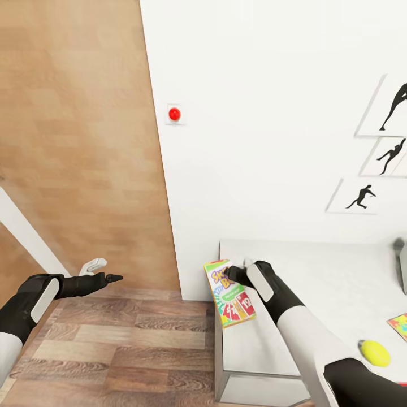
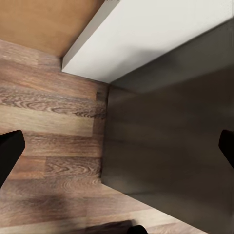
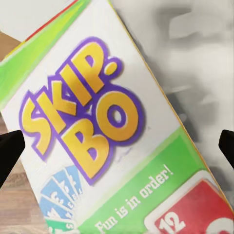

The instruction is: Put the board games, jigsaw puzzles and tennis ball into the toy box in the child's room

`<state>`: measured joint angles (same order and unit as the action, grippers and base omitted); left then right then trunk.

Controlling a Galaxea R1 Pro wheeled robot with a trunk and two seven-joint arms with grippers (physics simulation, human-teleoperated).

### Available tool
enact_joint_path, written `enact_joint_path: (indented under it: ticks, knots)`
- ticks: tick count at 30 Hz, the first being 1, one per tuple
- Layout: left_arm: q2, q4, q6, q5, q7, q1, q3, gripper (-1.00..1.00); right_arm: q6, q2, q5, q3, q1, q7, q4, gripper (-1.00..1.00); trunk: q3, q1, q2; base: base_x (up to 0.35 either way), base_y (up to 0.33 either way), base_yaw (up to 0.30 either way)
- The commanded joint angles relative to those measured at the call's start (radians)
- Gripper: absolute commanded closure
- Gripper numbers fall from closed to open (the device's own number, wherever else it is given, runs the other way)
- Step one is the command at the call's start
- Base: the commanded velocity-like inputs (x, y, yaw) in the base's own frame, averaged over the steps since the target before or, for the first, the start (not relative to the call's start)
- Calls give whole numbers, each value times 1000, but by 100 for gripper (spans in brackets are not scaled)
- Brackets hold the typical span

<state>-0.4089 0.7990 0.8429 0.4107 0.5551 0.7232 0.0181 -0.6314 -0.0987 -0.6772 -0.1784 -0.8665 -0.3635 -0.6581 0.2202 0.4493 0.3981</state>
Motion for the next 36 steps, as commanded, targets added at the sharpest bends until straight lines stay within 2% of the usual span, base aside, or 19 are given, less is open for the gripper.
enact_joint_path:
  ticks: [1, 6, 14, 19, 26, 32, 36]
  knots:
    - [0, 0, 5, -1, 3, 1, 2, -100, -3, 1, -11, -2, 19, -10, -36, -100, 0, 1, 2, 0, 0, 0]
    - [0, 0, 6, -1, 1, 1, 2, -100, -22, 6, -16, 1, 73, -11, -146, -100, -8, 1, 2, 0, 0, 0]
    - [1, 0, 4, 4, 7, 1, 2, -100, -78, 50, -27, 3, 158, -10, -355, -100, -20, 1, 2, 0, 0, 0]
    - [1, 0, 5, 8, 11, 1, 2, -100, -105, 67, -51, 3, 192, -8, -439, -100, -28, 1, 2, 0, 0, 0]
    - [2, 0, 5, 11, 15, 1, 3, -100, -177, 75, -142, 4, 247, -8, -575, -100, -39, 1, 2, 0, 0, 0]
    - [4, 0, 7, 11, 15, 1, 3, -100, -265, 75, -193, 4, 328, -8, -778, -100, -49, 1, 2, 0, 0, 0]
    - [4, 0, 8, 12, 16, 1, 3, -100, -305, 74, -264, 4, 352, 2, -832, -100, -55, 1, 2, 0, 0, 0]
